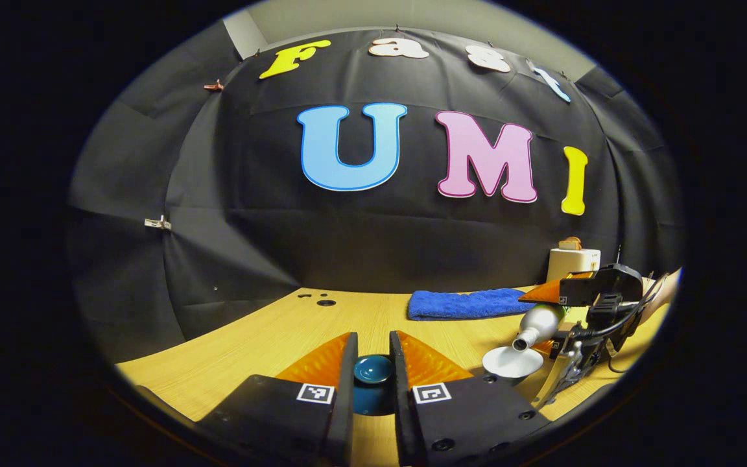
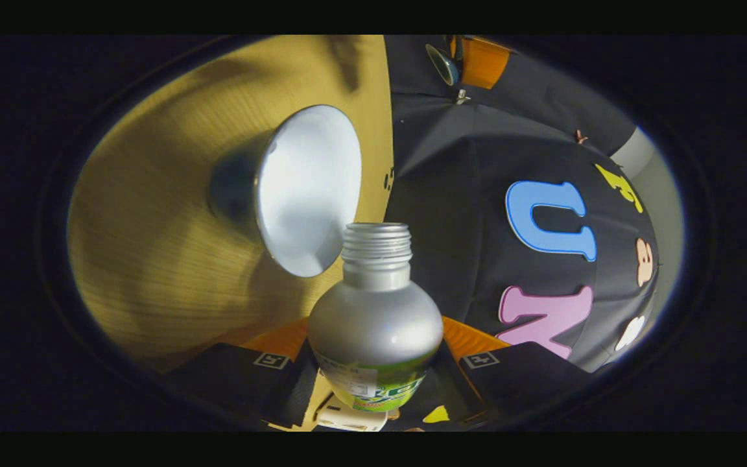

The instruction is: Open the teacup lid with one hand, grasp the water bottle and pour water into the teacup with the other hand; after pouring, place the water bottle on the coaster and then close the teacup lid.

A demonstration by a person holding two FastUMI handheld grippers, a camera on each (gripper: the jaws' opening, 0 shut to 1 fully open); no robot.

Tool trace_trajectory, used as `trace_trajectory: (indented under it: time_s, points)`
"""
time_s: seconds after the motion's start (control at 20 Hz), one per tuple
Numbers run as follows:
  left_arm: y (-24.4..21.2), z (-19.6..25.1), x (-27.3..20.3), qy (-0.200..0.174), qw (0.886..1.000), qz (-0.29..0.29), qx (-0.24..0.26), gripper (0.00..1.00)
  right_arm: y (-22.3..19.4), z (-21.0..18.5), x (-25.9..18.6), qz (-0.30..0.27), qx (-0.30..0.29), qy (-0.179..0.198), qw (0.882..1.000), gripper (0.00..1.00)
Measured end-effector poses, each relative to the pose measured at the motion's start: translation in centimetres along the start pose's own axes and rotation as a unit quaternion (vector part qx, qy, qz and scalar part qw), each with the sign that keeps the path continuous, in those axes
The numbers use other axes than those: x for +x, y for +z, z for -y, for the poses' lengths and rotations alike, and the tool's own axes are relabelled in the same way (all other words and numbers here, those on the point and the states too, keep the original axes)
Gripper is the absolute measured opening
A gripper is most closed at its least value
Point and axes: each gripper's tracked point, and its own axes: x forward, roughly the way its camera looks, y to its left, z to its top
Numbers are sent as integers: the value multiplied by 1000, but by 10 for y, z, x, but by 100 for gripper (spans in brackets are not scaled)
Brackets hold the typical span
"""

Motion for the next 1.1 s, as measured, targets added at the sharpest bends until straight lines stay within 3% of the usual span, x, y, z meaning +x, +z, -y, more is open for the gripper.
trace_trajectory:
  time_s: [1.1]
  points:
    - [3,0,-4,-6,1000,-1,9,30,1,22,6,21,-106,-23,994,81]
